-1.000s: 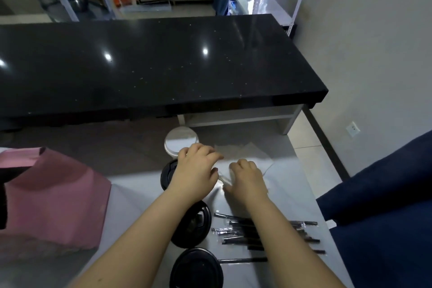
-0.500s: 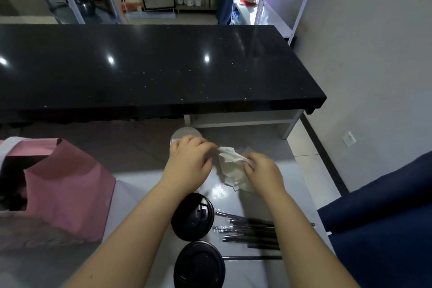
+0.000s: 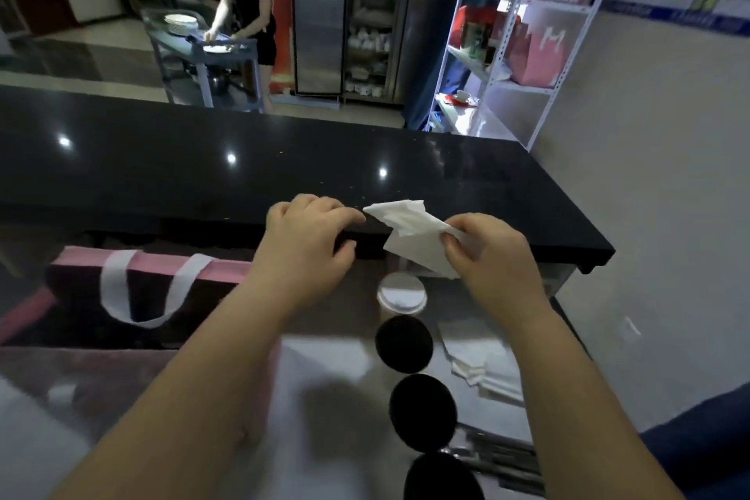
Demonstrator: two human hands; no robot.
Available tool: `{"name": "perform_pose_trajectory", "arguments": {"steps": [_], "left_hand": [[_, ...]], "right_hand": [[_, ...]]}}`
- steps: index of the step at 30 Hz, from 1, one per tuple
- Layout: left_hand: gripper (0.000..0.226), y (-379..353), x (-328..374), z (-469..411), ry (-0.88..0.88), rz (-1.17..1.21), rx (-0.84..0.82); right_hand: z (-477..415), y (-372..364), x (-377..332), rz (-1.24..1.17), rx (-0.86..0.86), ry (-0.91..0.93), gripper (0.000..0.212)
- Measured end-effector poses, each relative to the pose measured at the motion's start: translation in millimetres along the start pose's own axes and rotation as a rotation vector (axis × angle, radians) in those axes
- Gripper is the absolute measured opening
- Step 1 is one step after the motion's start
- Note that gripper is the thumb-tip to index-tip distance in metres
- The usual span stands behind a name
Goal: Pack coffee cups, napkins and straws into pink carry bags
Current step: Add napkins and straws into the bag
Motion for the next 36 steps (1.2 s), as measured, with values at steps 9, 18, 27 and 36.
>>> {"name": "perform_pose_trajectory", "arguments": {"steps": [9,18,27,36], "left_hand": [[0.032,92,-186,81,0.24,-0.009,-0.046],[0.034,81,-274,110,0.18,0.127,-0.286],[0.098,56,-283,105,0.216,0.391,-0.495],[0.116,53,-277,107,0.026,0.28,-0.461]], "right_hand": [[-21,-71,-195,-0.179,0.044,0.218,0.009],[-18,-137,-287,-0.247,-0.038,0.168,0.009],[12,-196,-252,-0.222,-0.244,-0.117,0.004],[29,-241,-248,0.308,-0.441,0.052,0.022]]}}
Point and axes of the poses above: each hand's wrist, its own z-axis away from the middle knuckle, its own y-axis out of the back of the hand, x = y × z, the point moved 8 cm from there along -z, towards the middle knuckle, and after that the axes turned 2 degrees about x, right-handed, at the moved point
